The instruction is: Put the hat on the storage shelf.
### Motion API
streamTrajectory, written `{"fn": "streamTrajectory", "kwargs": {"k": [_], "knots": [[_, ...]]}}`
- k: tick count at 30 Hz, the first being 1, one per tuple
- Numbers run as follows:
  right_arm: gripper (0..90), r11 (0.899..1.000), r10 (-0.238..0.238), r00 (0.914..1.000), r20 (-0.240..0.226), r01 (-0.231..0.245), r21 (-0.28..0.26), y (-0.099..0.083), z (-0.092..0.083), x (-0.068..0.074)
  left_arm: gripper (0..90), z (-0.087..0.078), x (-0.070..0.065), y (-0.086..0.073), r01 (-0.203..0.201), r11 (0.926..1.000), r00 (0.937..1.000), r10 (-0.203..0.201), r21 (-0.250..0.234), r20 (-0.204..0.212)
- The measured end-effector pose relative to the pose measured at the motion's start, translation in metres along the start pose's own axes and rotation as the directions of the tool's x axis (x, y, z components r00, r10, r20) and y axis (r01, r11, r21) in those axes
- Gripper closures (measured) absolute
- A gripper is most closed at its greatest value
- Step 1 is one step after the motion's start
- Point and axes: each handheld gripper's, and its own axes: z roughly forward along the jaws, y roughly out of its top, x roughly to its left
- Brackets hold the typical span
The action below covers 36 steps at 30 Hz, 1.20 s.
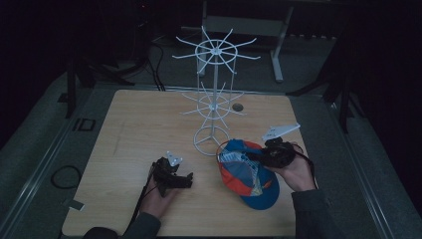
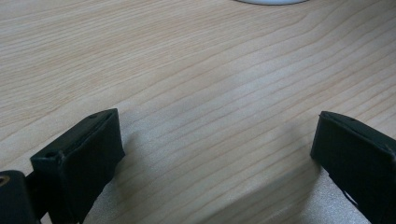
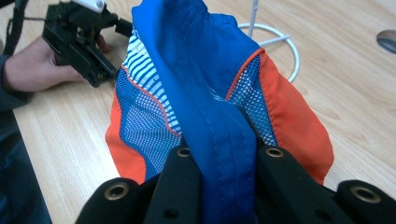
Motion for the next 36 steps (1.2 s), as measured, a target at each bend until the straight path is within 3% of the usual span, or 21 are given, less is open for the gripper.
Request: {"fn": "streamTrajectory", "kwargs": {"k": [13,23,36], "knots": [[84.4,0.996,0.021,0.9997,0.012,-0.020,-0.083,0.001,-0.018,0.002,2.6,0.000,0.000,0.000,0.001,1.0000,1.0000,-0.001,0.000,0.000],[84.5,0.986,0.036,0.9993,0.008,-0.034,-0.163,0.004,-0.033,0.002,2.6,0.000,0.000,0.000,0.001,1.0000,1.0000,-0.001,-0.001,0.000],[84.5,0.973,0.050,0.9987,0.009,-0.047,-0.228,0.004,-0.050,0.001,2.6,0.000,0.000,0.000,0.001,1.0000,1.0000,-0.001,0.000,0.000]]}}
